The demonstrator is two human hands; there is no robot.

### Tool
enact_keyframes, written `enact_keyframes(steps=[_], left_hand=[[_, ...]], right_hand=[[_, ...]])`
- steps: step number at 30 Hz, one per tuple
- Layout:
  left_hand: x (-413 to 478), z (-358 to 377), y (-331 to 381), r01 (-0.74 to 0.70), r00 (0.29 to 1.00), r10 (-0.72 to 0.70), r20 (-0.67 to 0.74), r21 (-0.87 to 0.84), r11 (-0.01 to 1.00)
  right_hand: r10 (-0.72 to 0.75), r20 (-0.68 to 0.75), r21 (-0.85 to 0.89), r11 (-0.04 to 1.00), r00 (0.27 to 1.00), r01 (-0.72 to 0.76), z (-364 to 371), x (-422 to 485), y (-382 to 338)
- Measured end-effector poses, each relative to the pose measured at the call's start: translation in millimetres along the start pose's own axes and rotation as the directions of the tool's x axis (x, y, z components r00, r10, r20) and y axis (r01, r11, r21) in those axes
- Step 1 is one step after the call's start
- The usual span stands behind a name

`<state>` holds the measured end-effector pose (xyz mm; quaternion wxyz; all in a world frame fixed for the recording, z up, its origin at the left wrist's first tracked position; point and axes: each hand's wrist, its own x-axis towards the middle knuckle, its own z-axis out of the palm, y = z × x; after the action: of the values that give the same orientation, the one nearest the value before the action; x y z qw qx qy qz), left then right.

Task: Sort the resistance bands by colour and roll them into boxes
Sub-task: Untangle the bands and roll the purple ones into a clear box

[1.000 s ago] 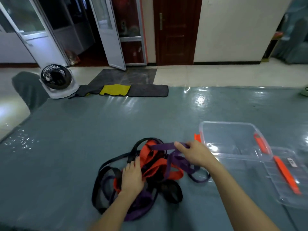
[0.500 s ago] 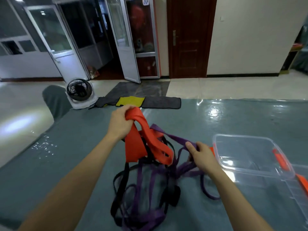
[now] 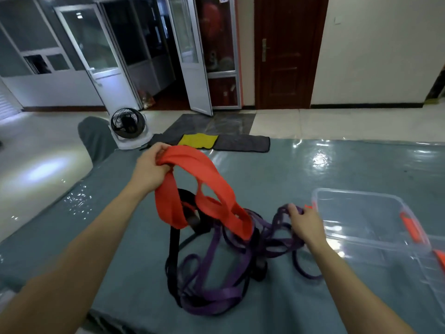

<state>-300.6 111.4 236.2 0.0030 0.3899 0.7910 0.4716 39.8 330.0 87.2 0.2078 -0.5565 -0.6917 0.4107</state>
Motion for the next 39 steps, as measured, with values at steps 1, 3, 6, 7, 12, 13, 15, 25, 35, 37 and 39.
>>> enact_keyframes(steps=[1, 3, 6, 7, 12, 13, 15, 25, 35, 37, 39], left_hand=[[-2.6, 0.7, -9.1, -0.008, 0.999, 0.005, 0.034, 0.073, 0.997], [-7.9, 7.5, -24.2, 0.022, 1.000, -0.023, 0.002, 0.180, 0.983], [-22.8, 36.0, -54.5, 0.123, 0.887, -0.388, 0.250, 0.682, 0.721], [-35.1, 49.9, -62.0, 0.055, 0.771, -0.552, 0.318, 0.830, 0.555], [-112.1, 152.6, -54.9, -0.286, 0.742, -0.252, 0.621, 0.633, 0.719], [-129.0, 174.9, -53.1, -0.310, 0.743, -0.217, 0.634, 0.612, 0.727], [-158.8, 211.0, -56.3, -0.282, 0.701, -0.280, 0.655, 0.616, 0.735], [-125.6, 184.1, -54.0, -0.040, 0.961, -0.055, 0.272, 0.334, 0.942], [-53.3, 45.6, -43.7, 0.063, 0.995, -0.048, -0.085, 0.183, 0.981], [-65.8, 39.9, -55.3, 0.101, 0.973, -0.171, 0.154, 0.385, 0.917], [-84.3, 45.5, -66.1, 0.012, 0.784, -0.408, 0.468, 0.645, 0.764]], right_hand=[[0.005, 0.079, -0.044, 0.999, 0.997, -0.002, -2.7, -1.0, 1.0], [-0.006, 0.104, -0.027, 1.000, 0.995, 0.009, -7.3, -2.1, 1.4], [-0.108, 0.020, 0.076, 0.991, 0.994, 0.106, -14.9, -2.7, 0.4], [-0.126, 0.075, 0.038, 0.992, 0.989, 0.124, -18.6, -7.0, 0.5], [-0.176, 0.056, -0.005, 0.984, 0.983, 0.176, -35.1, -34.0, 22.7], [-0.195, 0.044, 0.027, 0.981, 0.980, 0.194, -38.3, -41.3, 27.7], [-0.241, 0.031, 0.050, 0.970, 0.970, 0.239, -44.7, -54.6, 37.5], [-0.164, -0.120, 0.289, 0.938, 0.979, 0.192, -77.7, -57.1, 38.7], [-0.164, 0.011, 0.156, 0.975, 0.986, 0.160, -56.7, -18.6, 20.9], [-0.158, 0.025, 0.127, 0.980, 0.987, 0.154, -50.2, -21.0, 25.5], [-0.170, -0.026, 0.154, 0.973, 0.985, 0.172, -47.8, -26.5, 26.2]])
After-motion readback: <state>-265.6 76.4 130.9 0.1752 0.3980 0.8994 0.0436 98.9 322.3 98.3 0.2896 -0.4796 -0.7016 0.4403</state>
